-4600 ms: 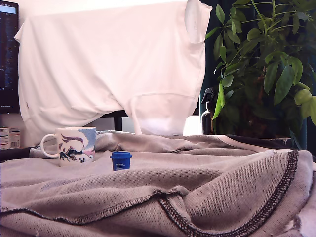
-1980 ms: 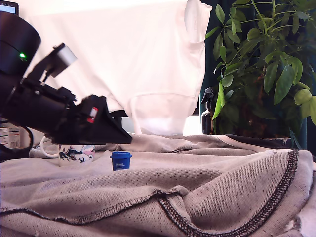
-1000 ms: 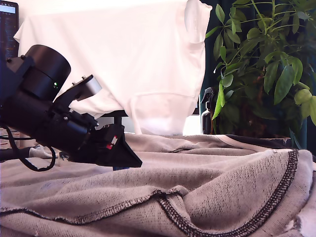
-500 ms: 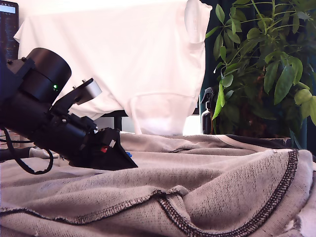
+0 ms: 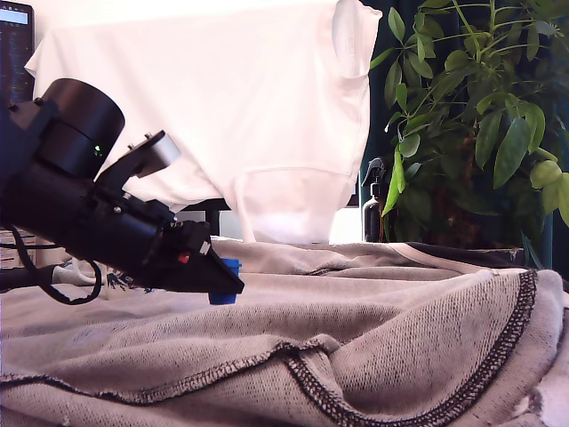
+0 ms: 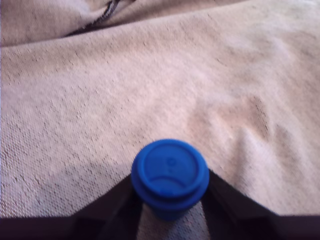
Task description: Pick the blue coffee capsule and place it inside the blue coffee cup
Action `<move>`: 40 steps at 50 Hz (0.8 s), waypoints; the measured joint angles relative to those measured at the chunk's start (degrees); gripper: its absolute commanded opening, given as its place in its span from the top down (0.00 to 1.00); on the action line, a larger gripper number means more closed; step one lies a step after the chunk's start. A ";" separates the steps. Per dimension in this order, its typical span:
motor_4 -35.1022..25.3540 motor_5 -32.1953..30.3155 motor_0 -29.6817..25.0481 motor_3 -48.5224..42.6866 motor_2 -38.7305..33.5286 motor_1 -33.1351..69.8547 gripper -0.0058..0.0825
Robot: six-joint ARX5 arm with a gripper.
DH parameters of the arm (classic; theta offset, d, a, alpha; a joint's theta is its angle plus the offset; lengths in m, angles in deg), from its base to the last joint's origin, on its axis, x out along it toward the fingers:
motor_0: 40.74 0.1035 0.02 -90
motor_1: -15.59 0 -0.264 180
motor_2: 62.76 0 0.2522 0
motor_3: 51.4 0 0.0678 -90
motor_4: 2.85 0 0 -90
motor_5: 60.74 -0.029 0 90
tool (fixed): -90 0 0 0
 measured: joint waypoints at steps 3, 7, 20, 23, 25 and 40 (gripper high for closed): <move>0.00 0.02 0.35 1.86 0.00 0.00 0.71; 0.00 0.02 0.85 4.44 0.00 0.00 0.71; 1.92 0.02 4.24 7.45 2.69 -0.04 0.71; 2.95 0.02 5.44 8.11 3.39 -0.20 0.71; 3.67 0.02 6.29 8.35 3.78 -0.35 0.71; 6.88 0.02 13.11 8.28 4.50 -4.33 0.71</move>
